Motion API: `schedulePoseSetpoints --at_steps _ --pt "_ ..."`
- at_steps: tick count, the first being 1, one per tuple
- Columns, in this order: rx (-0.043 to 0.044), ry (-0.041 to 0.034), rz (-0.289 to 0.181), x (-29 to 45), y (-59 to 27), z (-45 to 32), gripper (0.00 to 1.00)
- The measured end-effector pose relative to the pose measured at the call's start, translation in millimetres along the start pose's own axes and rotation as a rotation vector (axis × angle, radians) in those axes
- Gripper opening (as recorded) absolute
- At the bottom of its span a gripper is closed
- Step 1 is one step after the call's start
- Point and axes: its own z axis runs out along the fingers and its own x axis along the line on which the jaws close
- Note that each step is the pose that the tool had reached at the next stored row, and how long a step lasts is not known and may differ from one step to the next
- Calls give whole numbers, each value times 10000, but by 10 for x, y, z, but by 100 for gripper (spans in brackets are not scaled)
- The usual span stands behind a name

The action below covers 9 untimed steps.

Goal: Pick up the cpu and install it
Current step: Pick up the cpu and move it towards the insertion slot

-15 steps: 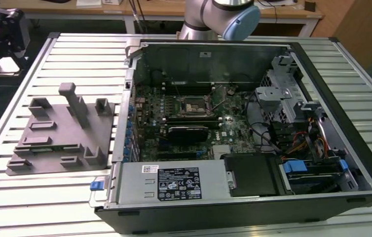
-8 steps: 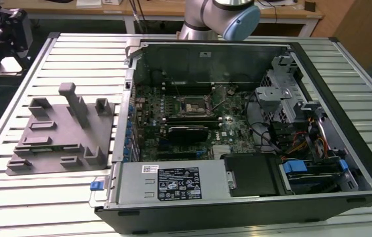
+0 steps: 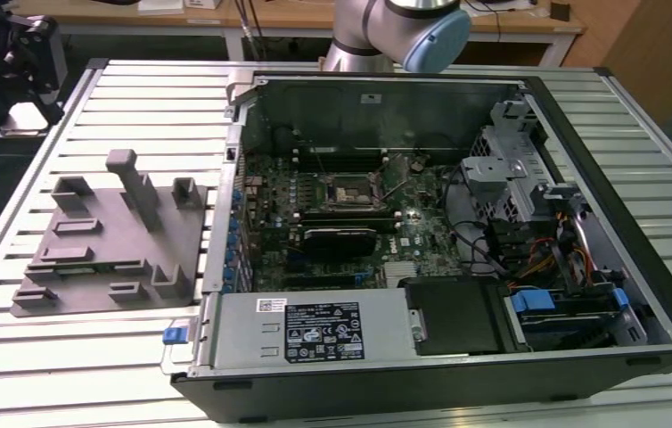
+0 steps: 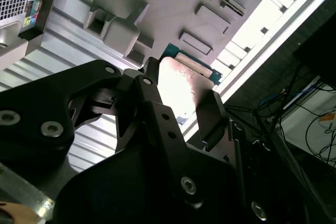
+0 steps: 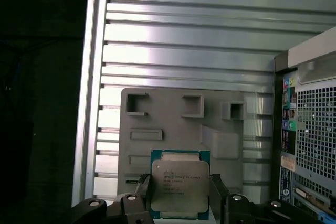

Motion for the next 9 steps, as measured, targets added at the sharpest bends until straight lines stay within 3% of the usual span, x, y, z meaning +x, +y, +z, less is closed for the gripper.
schedulePoseSetpoints --at_steps 9 --pt "-21 -2 -2 -92 -2 1 53"
